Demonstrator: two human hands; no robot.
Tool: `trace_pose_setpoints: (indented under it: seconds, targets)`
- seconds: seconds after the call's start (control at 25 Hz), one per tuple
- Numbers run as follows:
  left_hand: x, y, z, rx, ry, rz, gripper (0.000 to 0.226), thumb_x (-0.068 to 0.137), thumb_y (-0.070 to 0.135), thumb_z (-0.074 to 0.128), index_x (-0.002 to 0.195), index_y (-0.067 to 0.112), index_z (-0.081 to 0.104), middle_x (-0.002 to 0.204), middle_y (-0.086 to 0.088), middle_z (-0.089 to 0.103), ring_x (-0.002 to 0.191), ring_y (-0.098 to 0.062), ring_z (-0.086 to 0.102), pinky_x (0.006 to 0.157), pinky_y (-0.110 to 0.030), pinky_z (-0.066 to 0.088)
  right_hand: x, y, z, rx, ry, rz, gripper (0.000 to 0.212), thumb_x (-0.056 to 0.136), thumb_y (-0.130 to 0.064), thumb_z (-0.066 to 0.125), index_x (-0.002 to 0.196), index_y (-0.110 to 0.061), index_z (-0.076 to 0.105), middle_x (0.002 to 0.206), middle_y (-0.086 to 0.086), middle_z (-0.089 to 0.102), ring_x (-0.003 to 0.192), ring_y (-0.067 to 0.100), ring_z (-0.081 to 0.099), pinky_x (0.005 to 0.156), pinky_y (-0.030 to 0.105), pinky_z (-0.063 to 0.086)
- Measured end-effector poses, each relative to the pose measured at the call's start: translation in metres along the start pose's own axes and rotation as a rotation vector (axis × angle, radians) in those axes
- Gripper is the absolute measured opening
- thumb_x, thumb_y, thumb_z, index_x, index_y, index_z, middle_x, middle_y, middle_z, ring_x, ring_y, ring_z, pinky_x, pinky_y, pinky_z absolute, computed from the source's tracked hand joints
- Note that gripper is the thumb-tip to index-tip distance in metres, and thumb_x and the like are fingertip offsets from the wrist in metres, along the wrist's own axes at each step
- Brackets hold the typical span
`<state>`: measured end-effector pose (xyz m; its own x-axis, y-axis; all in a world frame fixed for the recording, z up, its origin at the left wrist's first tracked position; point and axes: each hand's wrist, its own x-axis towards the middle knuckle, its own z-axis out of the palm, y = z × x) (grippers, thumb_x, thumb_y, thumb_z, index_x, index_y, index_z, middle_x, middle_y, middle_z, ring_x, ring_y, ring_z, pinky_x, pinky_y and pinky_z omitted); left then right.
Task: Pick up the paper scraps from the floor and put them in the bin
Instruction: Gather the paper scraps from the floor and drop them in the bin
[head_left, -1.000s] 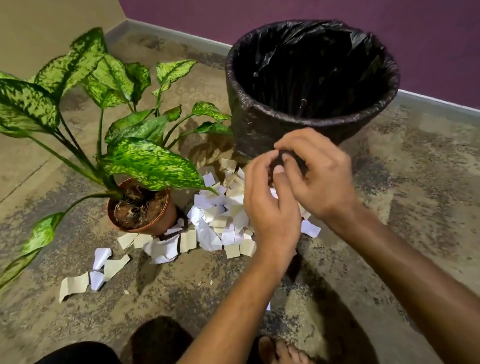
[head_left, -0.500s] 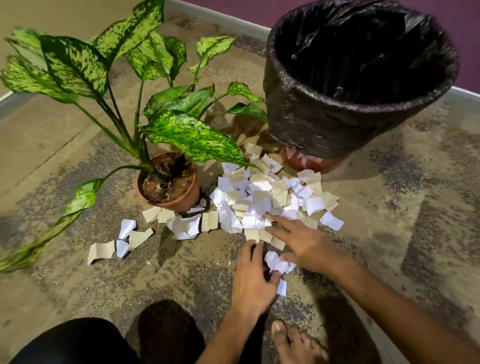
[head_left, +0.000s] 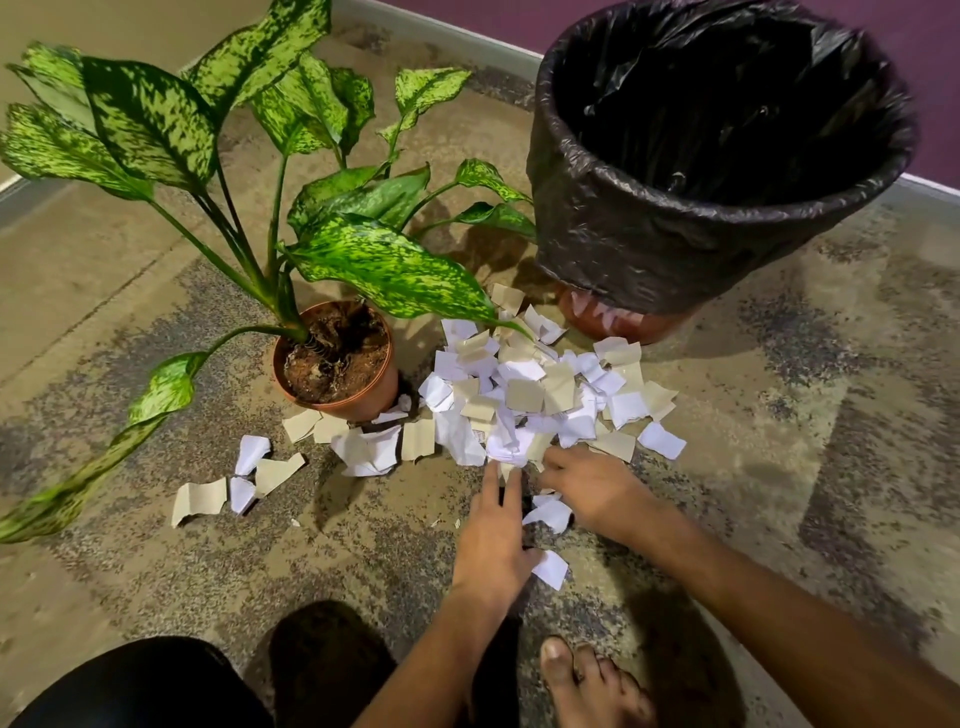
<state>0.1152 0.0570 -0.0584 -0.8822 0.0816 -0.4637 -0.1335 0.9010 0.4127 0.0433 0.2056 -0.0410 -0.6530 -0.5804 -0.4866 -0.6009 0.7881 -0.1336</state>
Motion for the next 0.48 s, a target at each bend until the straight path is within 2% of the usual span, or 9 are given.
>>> trace_pose_setpoints:
  seconds: [0.16,0.24,0.32,0.4,0.48]
  targets:
    - [0.005,0.002,-0.005,0.062,0.004,0.065,0.086,0.088,0.026,0.067,0.151,0.020,0.010,0.154,-0.005,0.016,0.135,-0.024,0.034,0.112,-0.034,0.035,-0.008,0.007,-0.001,0.070,0.063,0.075,0.031,0.089,-0.008,0.053,0.116,-0.020,0.061,0.114,0.001,0.058,0.108,0.023,0.056,0.072,0.031,0.040]
    - [0.005,0.003,-0.006,0.079,0.016,0.081,0.070,0.092,0.023,0.062,0.148,0.018,0.020,0.147,-0.004,0.026,0.124,-0.022,0.045,0.107,-0.033,0.040,-0.015,0.014,-0.007,0.271,0.152,0.224,0.025,0.091,-0.017,0.055,0.115,-0.023,0.062,0.109,0.002,0.063,0.107,0.024,0.058,0.073,0.029,0.040]
    - [0.004,0.003,-0.008,0.092,0.039,0.082,0.049,0.094,0.018,0.057,0.139,0.018,0.038,0.138,-0.003,0.035,0.111,-0.018,0.052,0.098,-0.031,0.045,-0.021,0.026,-0.012,0.496,0.214,0.406,0.033,0.092,-0.024,0.059,0.125,-0.024,0.058,0.115,0.007,0.063,0.112,0.029,0.056,0.081,0.033,0.045]
    - [0.002,0.003,-0.008,0.130,0.058,0.080,0.037,0.094,0.010,0.056,0.129,0.018,0.051,0.137,-0.002,0.035,0.108,-0.017,0.053,0.090,-0.029,0.049,-0.023,0.042,-0.012,0.526,0.255,0.534,0.032,0.090,-0.023,0.062,0.122,-0.020,0.060,0.120,0.005,0.059,0.114,0.028,0.054,0.083,0.033,0.044]
    - [0.001,0.005,-0.008,0.182,0.065,0.087,0.025,0.092,0.006,0.057,0.114,0.016,0.059,0.149,-0.004,0.022,0.119,-0.021,0.047,0.084,-0.030,0.051,-0.023,0.053,-0.007,0.425,0.240,0.539,0.020,0.088,-0.024,0.064,0.107,-0.019,0.066,0.128,0.000,0.052,0.115,0.023,0.051,0.084,0.031,0.043]
